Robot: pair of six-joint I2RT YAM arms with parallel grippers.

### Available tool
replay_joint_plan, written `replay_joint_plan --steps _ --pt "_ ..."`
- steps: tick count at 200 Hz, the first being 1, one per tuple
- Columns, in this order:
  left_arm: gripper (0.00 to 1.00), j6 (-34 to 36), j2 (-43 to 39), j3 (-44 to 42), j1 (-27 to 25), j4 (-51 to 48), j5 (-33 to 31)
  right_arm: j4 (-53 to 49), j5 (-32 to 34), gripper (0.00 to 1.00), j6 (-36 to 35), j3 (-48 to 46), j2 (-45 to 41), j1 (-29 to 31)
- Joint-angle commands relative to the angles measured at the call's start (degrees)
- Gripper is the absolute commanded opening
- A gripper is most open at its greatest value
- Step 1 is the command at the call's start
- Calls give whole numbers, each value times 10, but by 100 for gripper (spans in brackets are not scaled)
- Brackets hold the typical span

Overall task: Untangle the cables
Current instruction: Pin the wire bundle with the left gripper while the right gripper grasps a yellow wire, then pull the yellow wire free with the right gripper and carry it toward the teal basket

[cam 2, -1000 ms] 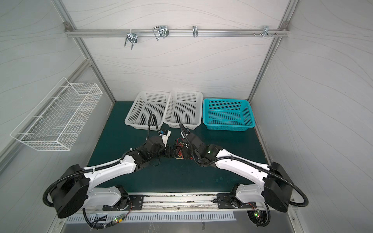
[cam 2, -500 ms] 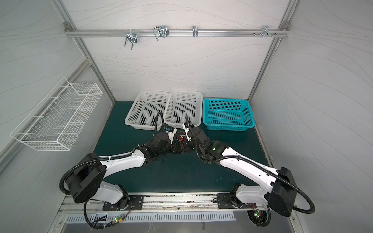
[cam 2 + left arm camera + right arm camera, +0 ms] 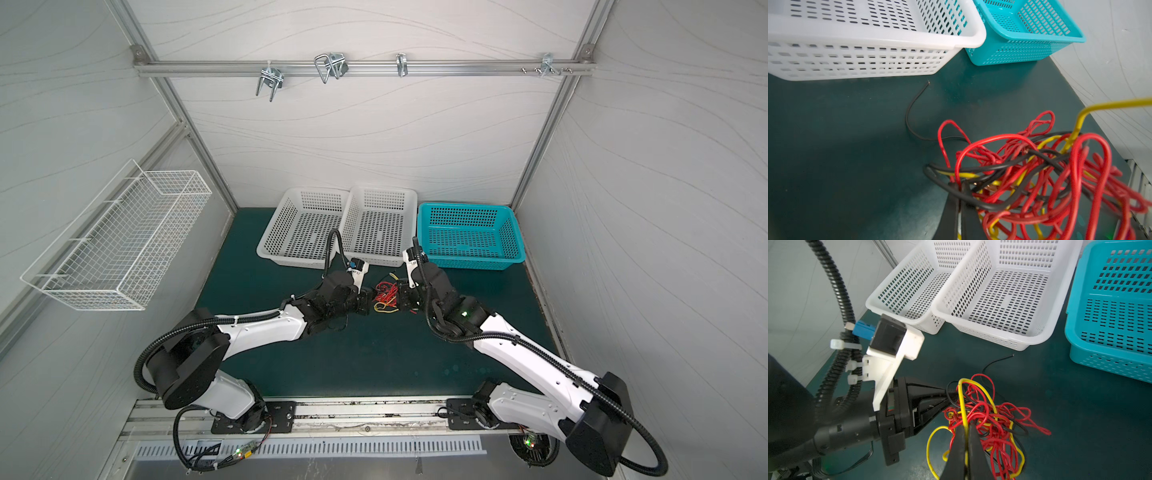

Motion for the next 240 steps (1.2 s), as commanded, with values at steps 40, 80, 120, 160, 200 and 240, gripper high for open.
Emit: replay_joint_plan --steps 40,80,120,160,200,240 --pt "0 4 -15 4 2 -64 -119 -9 20 0 -7 8 -58 -61" --pt "0 18 -28 -11 2 -98 -216 -61 18 0 0 13 -82 -125" --pt "0 21 -25 -20 11 -125 -262 -117 39 0 -3 13 -104 -165" --pt "0 6 -23 -24 33 -143 -278 -178 84 0 2 16 -120 -210" --pt "0 17 -18 -13 35 -162 -296 -192 92 0 -1 16 -144 -243" --pt "0 29 -16 -14 33 -134 -259 -133 -16 0 -24 11 -160 -247"
